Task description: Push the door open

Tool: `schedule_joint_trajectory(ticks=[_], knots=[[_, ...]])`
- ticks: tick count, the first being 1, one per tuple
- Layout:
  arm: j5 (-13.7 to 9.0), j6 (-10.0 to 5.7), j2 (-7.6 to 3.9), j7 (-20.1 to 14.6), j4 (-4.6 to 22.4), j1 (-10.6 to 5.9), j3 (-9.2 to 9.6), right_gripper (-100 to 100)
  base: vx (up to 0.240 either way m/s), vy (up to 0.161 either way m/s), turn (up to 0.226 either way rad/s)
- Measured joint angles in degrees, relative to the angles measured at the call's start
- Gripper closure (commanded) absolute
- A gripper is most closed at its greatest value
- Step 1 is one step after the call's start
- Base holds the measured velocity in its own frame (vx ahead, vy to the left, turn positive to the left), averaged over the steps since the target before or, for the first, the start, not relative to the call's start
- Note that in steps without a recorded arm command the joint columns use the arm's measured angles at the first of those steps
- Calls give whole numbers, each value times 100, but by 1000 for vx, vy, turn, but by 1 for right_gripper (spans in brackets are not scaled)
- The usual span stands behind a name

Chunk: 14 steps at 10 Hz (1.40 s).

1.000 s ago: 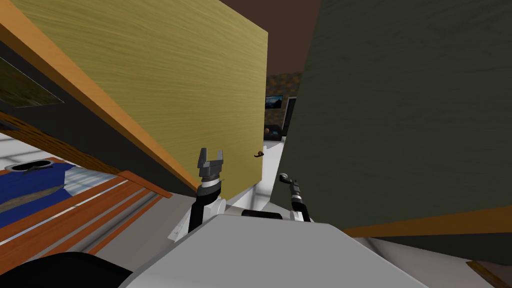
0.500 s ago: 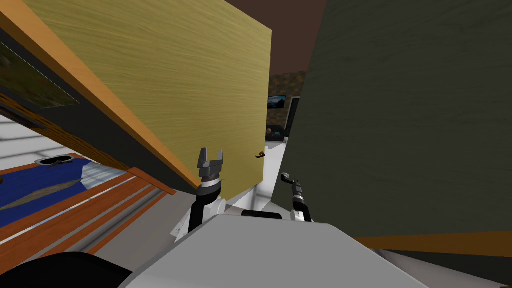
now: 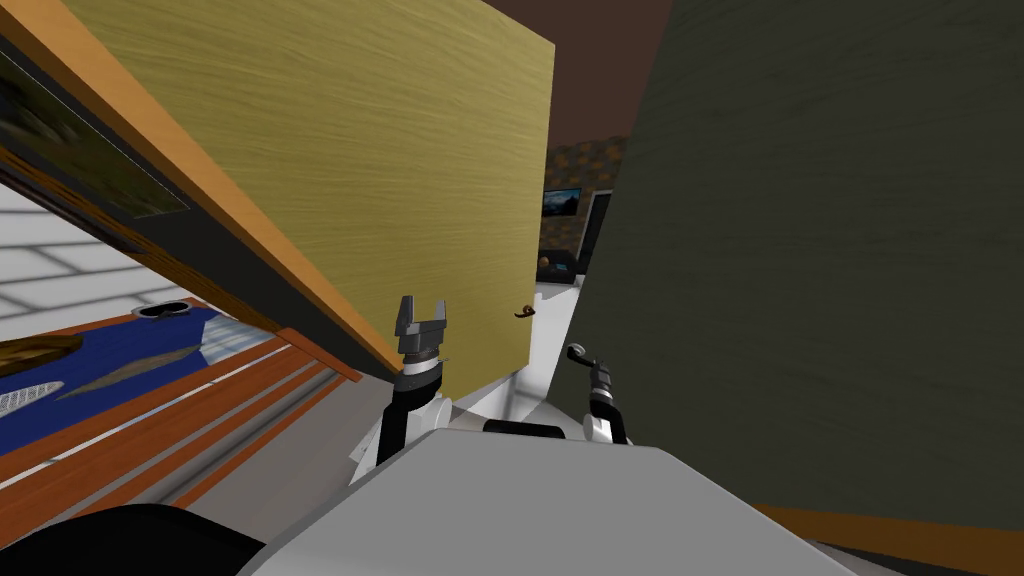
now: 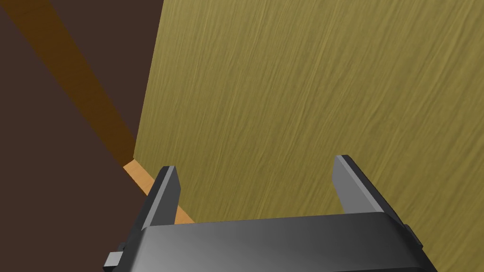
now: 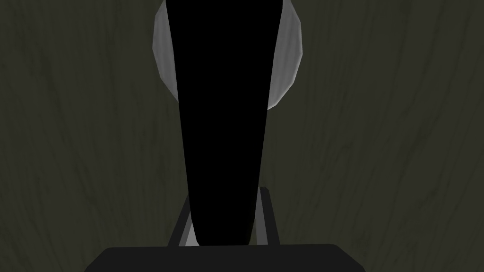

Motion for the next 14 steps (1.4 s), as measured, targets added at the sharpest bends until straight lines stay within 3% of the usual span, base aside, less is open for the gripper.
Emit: schedule_joint_trajectory(ticks=[2,5,7,8,9,11,14], knots=[[-136,-107,-2,104,236,-167,-164,100,27,-14,40],[-330,-73,53,268,127,-113,-371,100,50,-8,119],[-478,-24,79,420,119,-176,-553,100,49,-10,85],[-520,-120,57,440,278,-264,-605,100,52,-14,131],[-593,-88,93,496,141,-185,-683,100,68,-15,150],[-823,-272,51,622,571,-456,-957,100,80,-8,103],[-1047,-256,75,811,538,-501,-1223,100,82,-6,110]])
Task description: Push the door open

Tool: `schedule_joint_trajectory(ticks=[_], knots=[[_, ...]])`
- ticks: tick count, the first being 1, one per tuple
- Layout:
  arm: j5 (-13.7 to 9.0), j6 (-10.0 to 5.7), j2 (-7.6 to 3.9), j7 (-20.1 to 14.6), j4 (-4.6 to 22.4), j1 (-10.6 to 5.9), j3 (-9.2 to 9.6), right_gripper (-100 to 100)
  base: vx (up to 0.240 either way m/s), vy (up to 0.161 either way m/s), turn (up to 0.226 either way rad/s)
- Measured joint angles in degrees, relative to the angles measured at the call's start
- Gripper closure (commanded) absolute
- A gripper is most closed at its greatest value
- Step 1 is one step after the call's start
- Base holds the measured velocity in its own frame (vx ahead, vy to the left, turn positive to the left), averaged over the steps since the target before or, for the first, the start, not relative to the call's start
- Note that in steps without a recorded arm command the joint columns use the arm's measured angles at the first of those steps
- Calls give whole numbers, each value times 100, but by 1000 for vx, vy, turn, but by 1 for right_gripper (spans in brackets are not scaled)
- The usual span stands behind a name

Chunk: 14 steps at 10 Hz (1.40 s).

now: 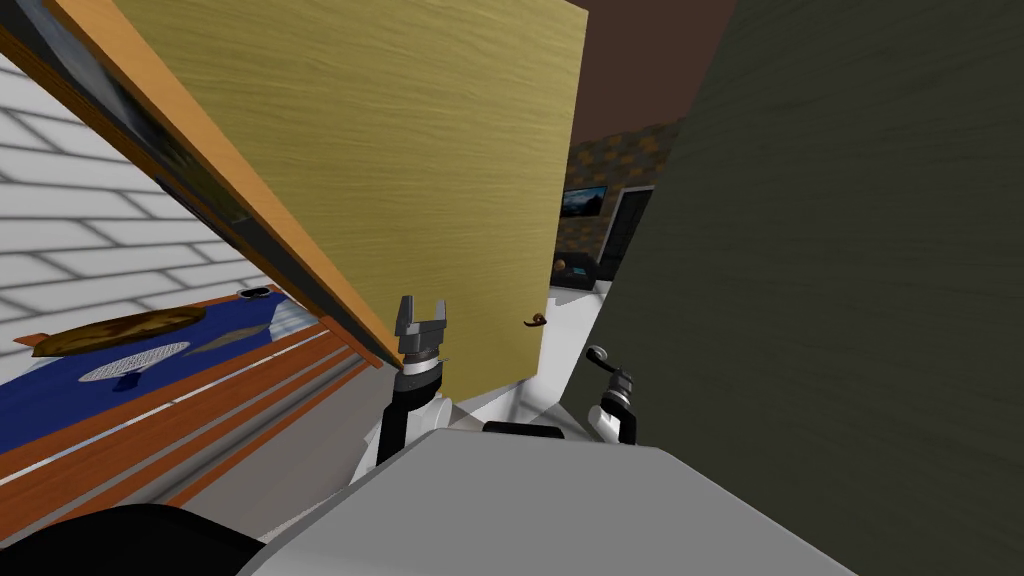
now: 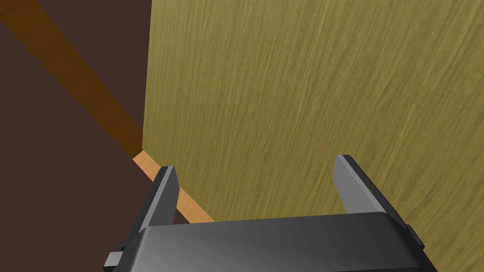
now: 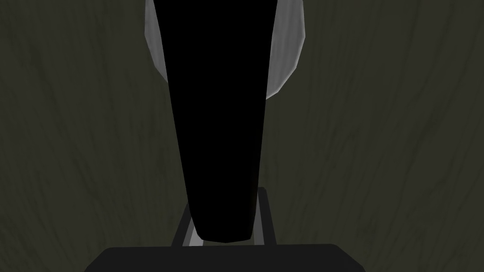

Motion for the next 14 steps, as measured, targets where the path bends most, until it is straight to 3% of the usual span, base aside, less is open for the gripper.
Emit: schedule_joint_trajectory(ticks=[5,8,10,11,12,13,14], knots=[[-473,-141,65,380,174,-121,-578,100,126,6,57],[-625,-230,22,476,163,-118,-706,100,-91,-128,203],[-761,-272,82,579,55,-97,-769,100,-30,-114,107],[-777,-346,47,578,168,-176,-771,100,26,-50,53],[-820,-510,-45,539,464,-338,-805,100,19,-40,44],[-851,-441,8,593,203,-213,-831,100,-4,-80,166],[-928,-469,-1,641,196,-210,-887,100,21,-105,173]])
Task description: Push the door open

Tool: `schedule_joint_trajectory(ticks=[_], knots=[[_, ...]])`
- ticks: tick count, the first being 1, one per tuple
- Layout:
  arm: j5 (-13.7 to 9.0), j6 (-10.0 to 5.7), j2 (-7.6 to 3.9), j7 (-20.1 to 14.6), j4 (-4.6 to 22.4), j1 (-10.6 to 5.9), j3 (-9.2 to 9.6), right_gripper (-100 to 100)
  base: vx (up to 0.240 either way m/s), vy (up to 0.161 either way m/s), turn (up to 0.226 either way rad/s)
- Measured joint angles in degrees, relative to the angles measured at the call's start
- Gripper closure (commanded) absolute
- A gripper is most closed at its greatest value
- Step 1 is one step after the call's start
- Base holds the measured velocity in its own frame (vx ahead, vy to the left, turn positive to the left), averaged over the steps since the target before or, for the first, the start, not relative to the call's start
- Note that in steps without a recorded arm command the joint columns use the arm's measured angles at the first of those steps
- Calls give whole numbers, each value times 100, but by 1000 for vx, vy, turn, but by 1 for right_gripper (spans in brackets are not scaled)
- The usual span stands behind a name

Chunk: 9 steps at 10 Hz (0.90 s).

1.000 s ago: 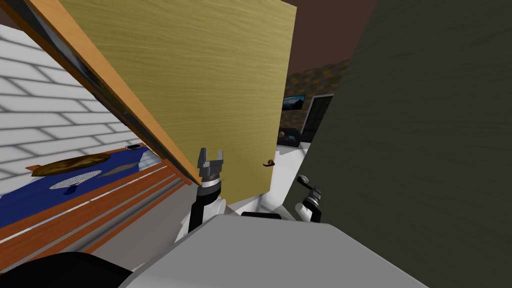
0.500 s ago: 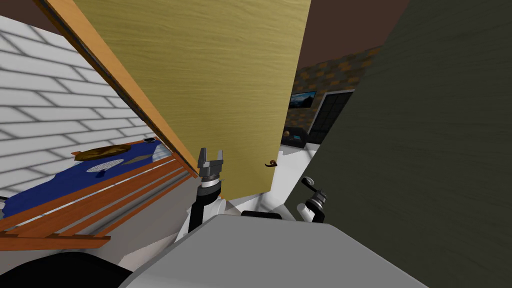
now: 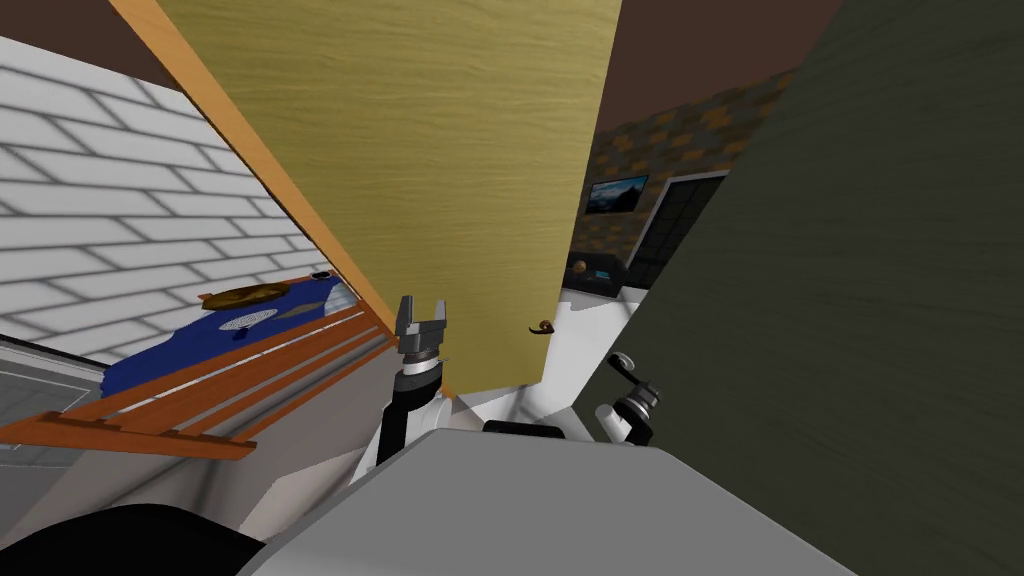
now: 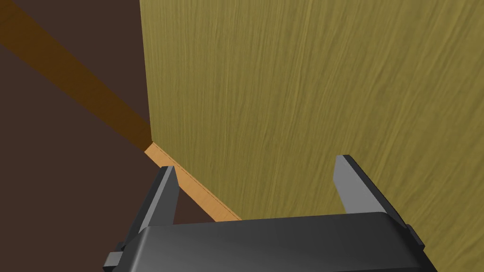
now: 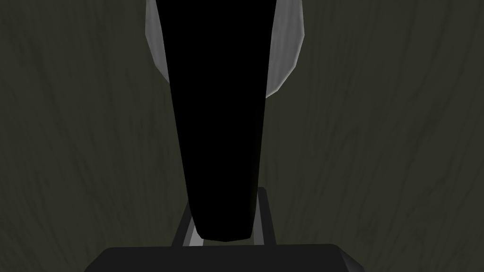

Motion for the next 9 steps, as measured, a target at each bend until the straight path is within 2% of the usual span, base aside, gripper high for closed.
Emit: schedule_joint_trajectory(ticks=[1,2,3,4,5,6,7,8,9], knots=[[-87,-139,-26,32,158,-86,-66,100,30,-158,265],[-195,-251,29,96,88,-32,-137,100,6,-129,113],[-261,-291,-23,124,134,-84,-180,100,19,-91,89],[-320,-428,-138,91,392,-234,-227,100,33,-65,44],[-349,-479,-142,103,381,-229,-254,100,20,-20,-4],[-370,-379,-84,189,139,-139,-274,100,15,-73,175],[-462,-466,-78,241,199,-164,-344,100,45,-113,199],[-586,-444,67,419,-142,-40,-439,100,32,-78,65],[-646,-429,35,498,-151,-68,-486,100,17,-39,-4]])
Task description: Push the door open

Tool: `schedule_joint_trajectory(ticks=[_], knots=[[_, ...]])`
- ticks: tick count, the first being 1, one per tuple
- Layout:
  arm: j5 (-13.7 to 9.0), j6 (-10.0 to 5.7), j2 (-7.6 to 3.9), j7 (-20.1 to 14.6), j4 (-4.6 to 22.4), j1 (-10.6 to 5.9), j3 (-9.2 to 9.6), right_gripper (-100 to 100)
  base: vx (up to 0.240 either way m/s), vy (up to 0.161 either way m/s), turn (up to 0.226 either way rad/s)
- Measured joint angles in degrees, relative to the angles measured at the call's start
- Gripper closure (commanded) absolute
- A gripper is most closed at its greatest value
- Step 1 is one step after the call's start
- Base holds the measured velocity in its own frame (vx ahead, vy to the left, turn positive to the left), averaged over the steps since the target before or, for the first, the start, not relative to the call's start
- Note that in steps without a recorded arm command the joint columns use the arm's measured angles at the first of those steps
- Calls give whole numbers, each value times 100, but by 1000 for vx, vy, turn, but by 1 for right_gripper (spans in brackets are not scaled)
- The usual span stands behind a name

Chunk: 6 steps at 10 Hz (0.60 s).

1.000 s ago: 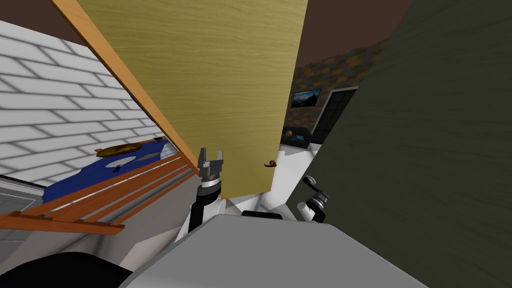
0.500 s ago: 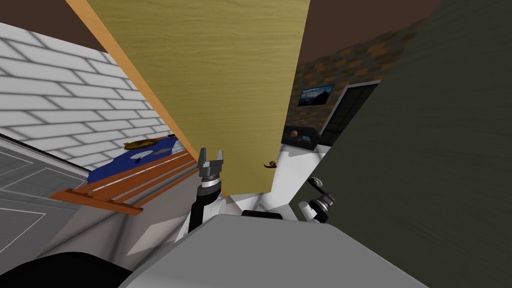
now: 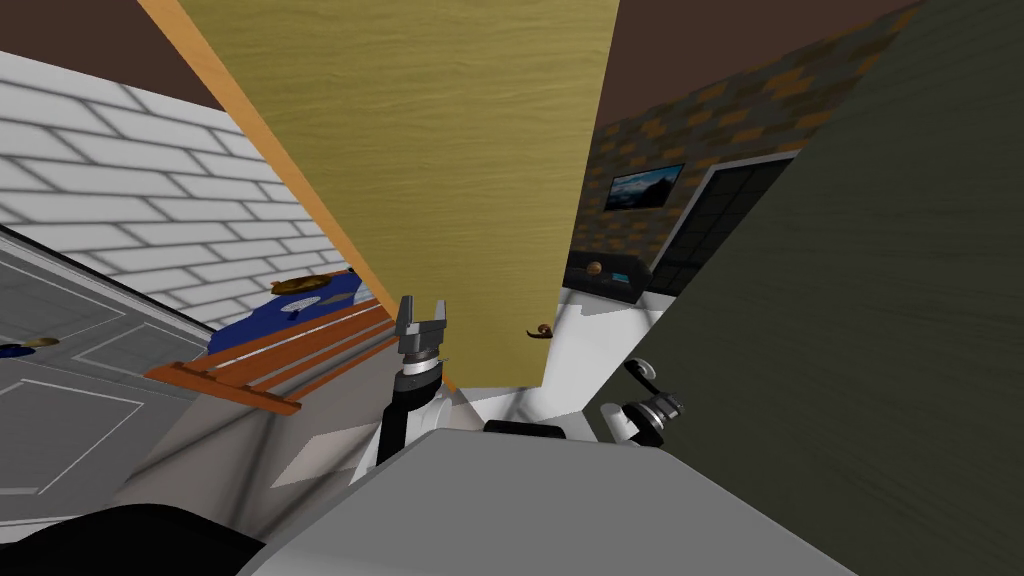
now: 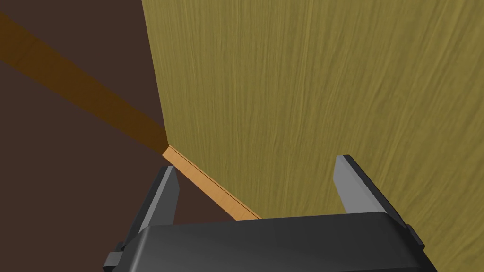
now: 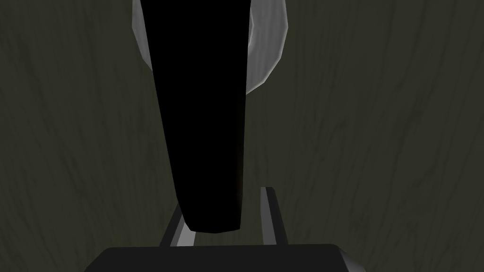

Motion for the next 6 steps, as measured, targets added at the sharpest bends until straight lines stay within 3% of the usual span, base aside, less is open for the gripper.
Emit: schedule_joint_trajectory(ticks=[1,2,4,6], knots=[[3,-122,-119,-99,286,-112,5,100,21,-49,101],[-41,-233,-167,-168,418,-142,-26,100,12,-46,50],[-194,-275,-96,-26,243,-88,-148,100,40,-101,157],[-320,-459,-126,16,386,-160,-244,100,25,-96,127]])
